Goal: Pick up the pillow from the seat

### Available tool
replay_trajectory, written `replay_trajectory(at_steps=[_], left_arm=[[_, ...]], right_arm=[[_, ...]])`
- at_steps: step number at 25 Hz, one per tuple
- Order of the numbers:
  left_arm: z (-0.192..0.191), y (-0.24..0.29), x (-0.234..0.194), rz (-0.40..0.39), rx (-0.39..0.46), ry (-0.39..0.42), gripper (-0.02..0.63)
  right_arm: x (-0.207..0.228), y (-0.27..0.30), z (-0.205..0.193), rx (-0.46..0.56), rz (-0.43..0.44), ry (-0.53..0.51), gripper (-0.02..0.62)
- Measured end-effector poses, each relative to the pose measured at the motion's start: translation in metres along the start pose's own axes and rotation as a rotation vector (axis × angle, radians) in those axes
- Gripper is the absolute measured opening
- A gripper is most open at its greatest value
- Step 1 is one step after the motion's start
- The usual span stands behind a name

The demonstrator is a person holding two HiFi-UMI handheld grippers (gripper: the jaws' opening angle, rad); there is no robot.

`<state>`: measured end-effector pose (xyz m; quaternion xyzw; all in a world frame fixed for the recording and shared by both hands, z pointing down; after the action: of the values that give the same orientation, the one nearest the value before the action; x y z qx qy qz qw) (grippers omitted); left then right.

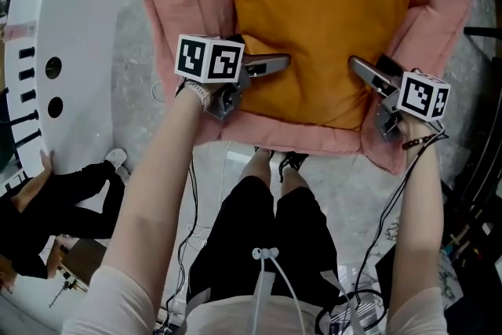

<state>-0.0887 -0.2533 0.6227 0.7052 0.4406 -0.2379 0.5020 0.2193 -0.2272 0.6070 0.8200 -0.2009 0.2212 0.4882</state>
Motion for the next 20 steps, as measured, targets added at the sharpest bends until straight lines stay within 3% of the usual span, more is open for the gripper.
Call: replay_trajectory(at_steps=[4,8,15,17,20], left_arm=[[0.003,0.007,-0.007,0.006,-0.007,-0.015,0.588],[0.002,0.022,-0.019,-0.015,0.000,-0.051,0.588],[0.005,0.038,-0.037,0.082,-0.008,-0.059,0.573],[0.006,0.039,-0.036,0.110,-0.029,-0.032,0.494],[0.005,0.028,-0.026,0.132,-0.046,0.030,0.303]], right_arm=[[-0.006,0.019,0.007,-0.023,0.014,-0.027,0.436],[0.000,0.036,0.004,-0.036,-0.031,-0.044,0.434],[0.005,0.057,0.005,-0.005,-0.113,-0.053,0.429],[0.003,0.055,0.005,0.008,-0.149,-0.079,0.334],[-0.014,0.048,0.001,0.031,-0.199,-0.149,0.185]])
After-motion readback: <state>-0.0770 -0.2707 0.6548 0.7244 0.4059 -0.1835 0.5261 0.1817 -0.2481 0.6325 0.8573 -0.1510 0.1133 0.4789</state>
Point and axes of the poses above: the fingertips, and each gripper's own axes: y forward along the fingers, x to its right, z out of its top, the point moved 8 cm from there along -y, backward along the fingers, and after that the axes turned 12 degrees about -z, right-handed, at the moved point
